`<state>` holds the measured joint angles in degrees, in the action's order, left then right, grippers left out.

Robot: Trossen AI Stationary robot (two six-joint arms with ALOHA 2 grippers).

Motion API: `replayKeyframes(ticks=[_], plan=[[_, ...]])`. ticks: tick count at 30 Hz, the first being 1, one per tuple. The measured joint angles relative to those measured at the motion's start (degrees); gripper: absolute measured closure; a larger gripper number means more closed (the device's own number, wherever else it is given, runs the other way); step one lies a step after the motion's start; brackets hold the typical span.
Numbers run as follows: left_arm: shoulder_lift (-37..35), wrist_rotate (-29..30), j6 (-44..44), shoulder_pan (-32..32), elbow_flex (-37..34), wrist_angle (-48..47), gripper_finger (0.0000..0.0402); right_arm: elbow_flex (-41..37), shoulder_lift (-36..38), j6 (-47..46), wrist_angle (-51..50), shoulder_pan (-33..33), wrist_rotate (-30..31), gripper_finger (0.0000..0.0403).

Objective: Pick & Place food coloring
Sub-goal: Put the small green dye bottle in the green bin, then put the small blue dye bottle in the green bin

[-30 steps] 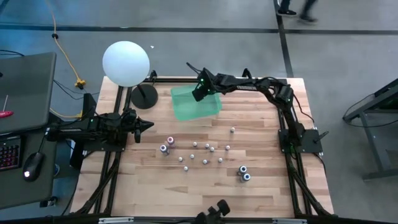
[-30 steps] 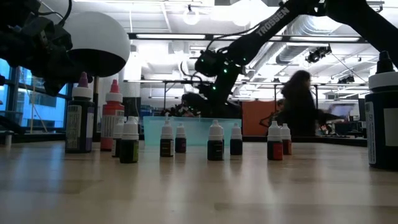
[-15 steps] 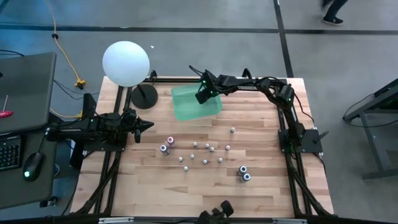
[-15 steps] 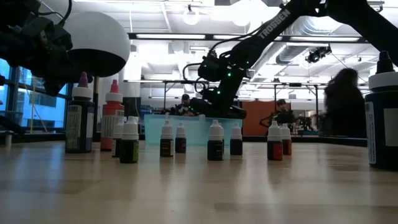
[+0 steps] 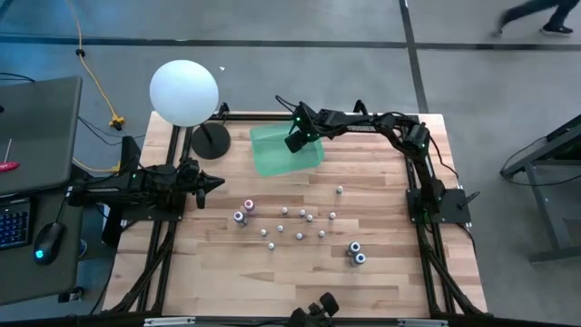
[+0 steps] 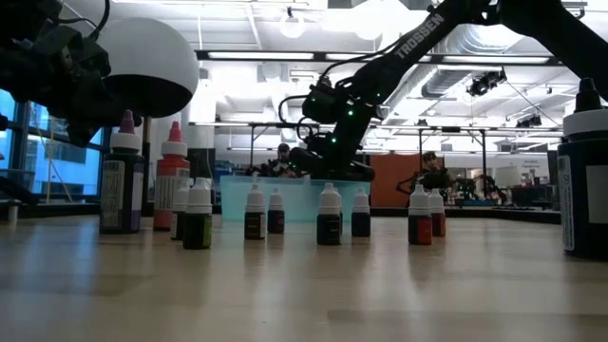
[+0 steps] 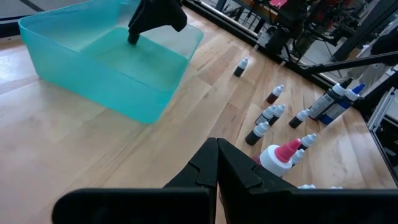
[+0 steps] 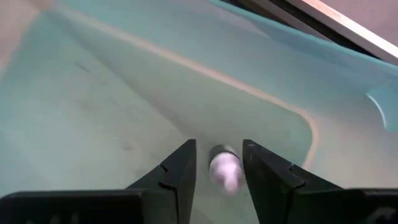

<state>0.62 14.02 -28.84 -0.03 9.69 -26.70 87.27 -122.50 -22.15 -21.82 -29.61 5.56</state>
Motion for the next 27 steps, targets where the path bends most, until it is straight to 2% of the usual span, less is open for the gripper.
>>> replayKeyframes(ticks=[10,19,23,27], plan=[[0.0,0.0,0.0,0.0,0.0,0.0,0.0401,0.0,2.3,2.1,0.1,-0.1,0.9,0.0263],[0.0,0.0,0.0,0.0,0.0,0.0,0.0401,0.0,11.3,7.0,-1.4,-0.4,3.3,0.0262],[0.0,0.0,0.0,0.0,0.0,0.0,0.0401,0.1,17.7,11.1,-9.0,0.4,2.4,0.0262],[0.0,0.0,0.0,0.0,0.0,-0.1,0.0401,0.1,24.0,13.1,-21.8,3.0,4.9,0.0262]])
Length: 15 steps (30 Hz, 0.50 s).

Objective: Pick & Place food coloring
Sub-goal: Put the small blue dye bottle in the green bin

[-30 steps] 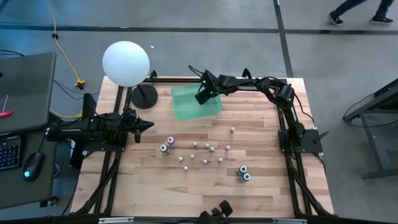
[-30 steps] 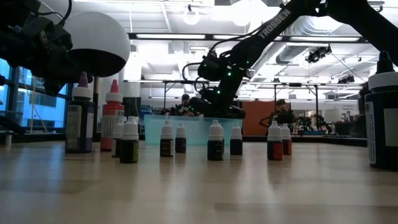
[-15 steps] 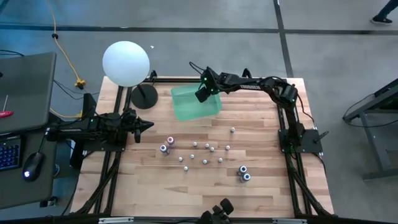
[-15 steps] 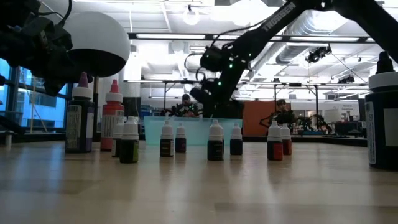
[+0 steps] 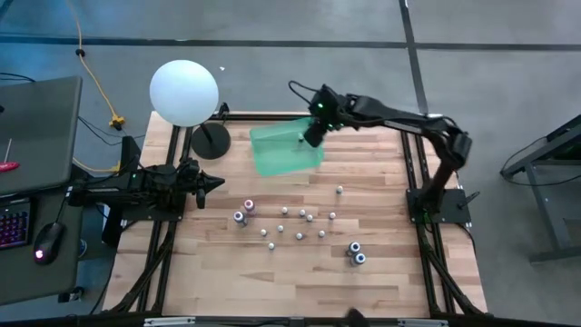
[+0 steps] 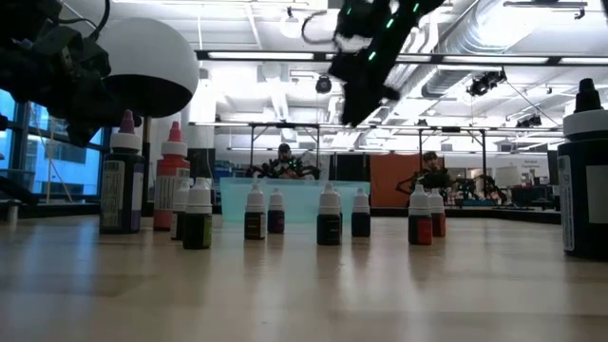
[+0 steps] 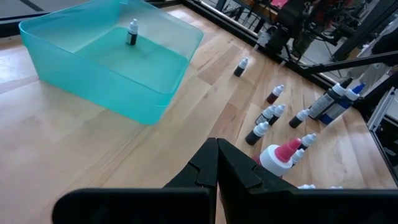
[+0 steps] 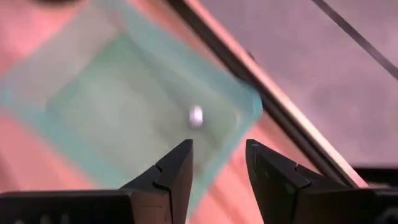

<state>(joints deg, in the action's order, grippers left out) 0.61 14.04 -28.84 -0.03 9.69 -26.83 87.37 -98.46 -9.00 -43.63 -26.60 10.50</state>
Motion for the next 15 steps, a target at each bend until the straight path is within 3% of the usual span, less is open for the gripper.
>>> replayKeyframes(ticks=[9,15], plan=[[0.0,0.1,0.0,0.0,0.0,-0.1,0.0401,-0.1,9.8,-14.8,-25.6,7.2,2.7,0.0262],[0.0,0.1,0.0,0.0,0.0,-0.3,0.0401,-0.2,12.5,-25.7,-37.3,16.1,7.3,0.0262]])
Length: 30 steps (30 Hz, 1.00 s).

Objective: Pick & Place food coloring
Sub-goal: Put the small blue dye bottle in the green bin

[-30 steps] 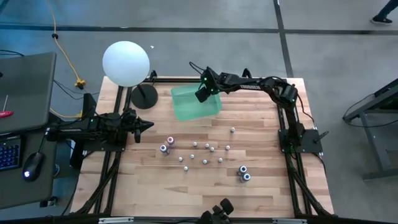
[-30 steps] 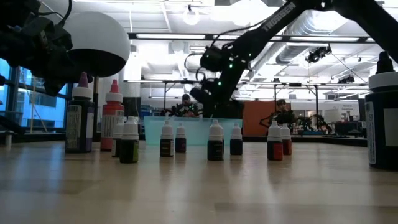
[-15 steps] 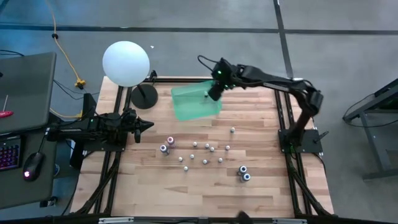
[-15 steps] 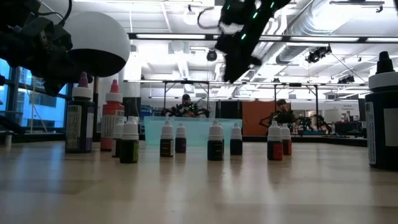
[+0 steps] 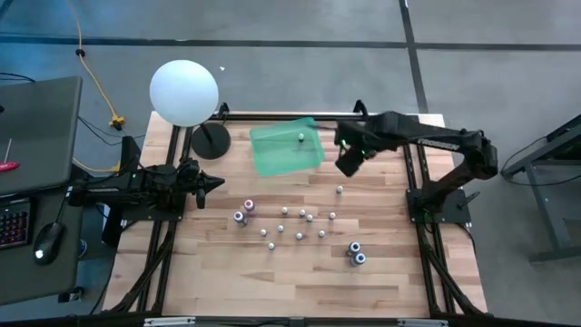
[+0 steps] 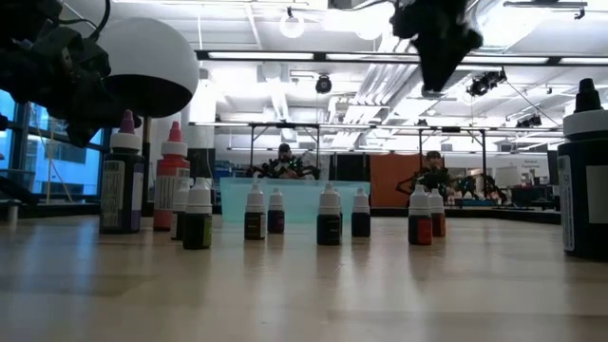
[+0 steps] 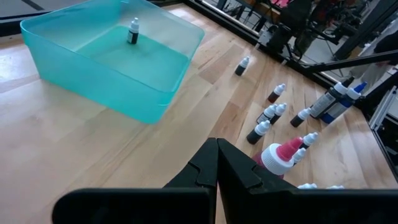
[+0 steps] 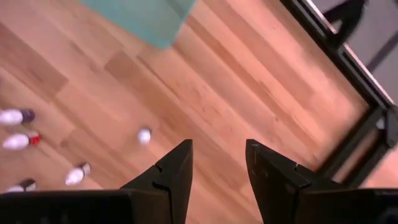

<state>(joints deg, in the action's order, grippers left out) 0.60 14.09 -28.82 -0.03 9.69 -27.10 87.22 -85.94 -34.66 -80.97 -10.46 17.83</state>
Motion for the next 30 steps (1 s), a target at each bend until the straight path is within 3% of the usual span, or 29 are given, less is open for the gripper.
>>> replayKeyframes(ticks=[5,14,17,21,30], plan=[[0.0,-0.1,0.0,0.0,0.0,0.0,0.0401,-5.2,5.1,-9.8,0.8,7.8,2.3,0.0263],[0.0,-0.5,0.0,0.0,0.0,-0.1,0.0401,-33.8,22.9,-29.3,22.8,19.7,4.0,0.0263],[0.0,-0.5,0.1,0.0,0.0,-0.1,0.0401,-43.0,26.9,-26.8,33.7,22.9,4.9,0.0263],[0.0,-1.4,0.3,0.0,0.0,-0.1,0.0401,-53.5,29.0,-14.6,48.3,25.5,5.2,0.0263],[0.0,-2.0,0.5,0.0,0.0,-0.1,0.0401,-65.7,28.1,-3.8,66.7,20.9,6.0,0.0262]])
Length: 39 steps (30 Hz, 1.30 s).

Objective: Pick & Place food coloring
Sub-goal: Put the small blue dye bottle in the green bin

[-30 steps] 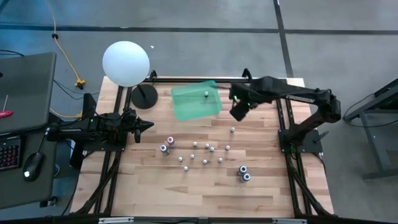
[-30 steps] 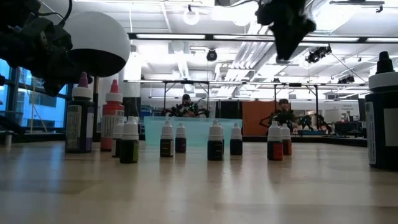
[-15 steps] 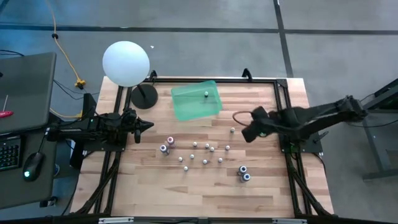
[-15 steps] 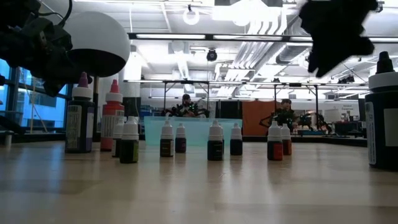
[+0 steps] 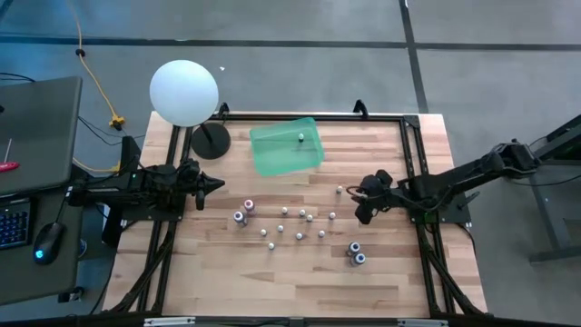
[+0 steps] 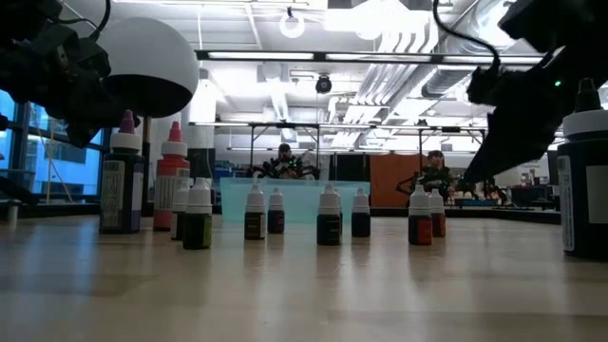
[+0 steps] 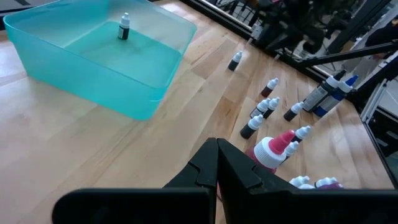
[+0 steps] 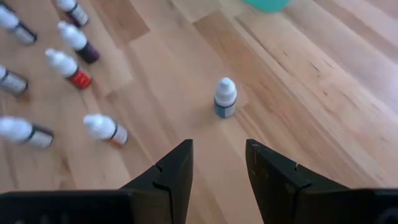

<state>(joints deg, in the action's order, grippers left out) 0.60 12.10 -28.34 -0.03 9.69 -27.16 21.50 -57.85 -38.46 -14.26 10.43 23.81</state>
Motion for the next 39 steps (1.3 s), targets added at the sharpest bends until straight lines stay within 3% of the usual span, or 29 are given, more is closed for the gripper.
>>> replayKeyframes(ticks=[7,13,21,39], plan=[[0.0,0.0,0.0,0.0,0.0,0.0,0.0401,-0.9,-1.0,3.6,3.9,-6.4,-5.1,0.0218],[0.0,0.0,0.0,0.0,0.0,0.0,0.0401,-0.9,-1.1,11.6,6.4,-9.2,-6.0,0.018],[0.0,0.0,0.0,0.0,0.0,0.0,0.0401,-0.9,-4.3,20.5,9.1,-10.2,-8.8,0.0177],[0.0,-0.1,0.0,0.0,0.0,0.0,0.0401,-0.9,-16.5,19.9,21.8,-11.9,-8.5,0.0178]])
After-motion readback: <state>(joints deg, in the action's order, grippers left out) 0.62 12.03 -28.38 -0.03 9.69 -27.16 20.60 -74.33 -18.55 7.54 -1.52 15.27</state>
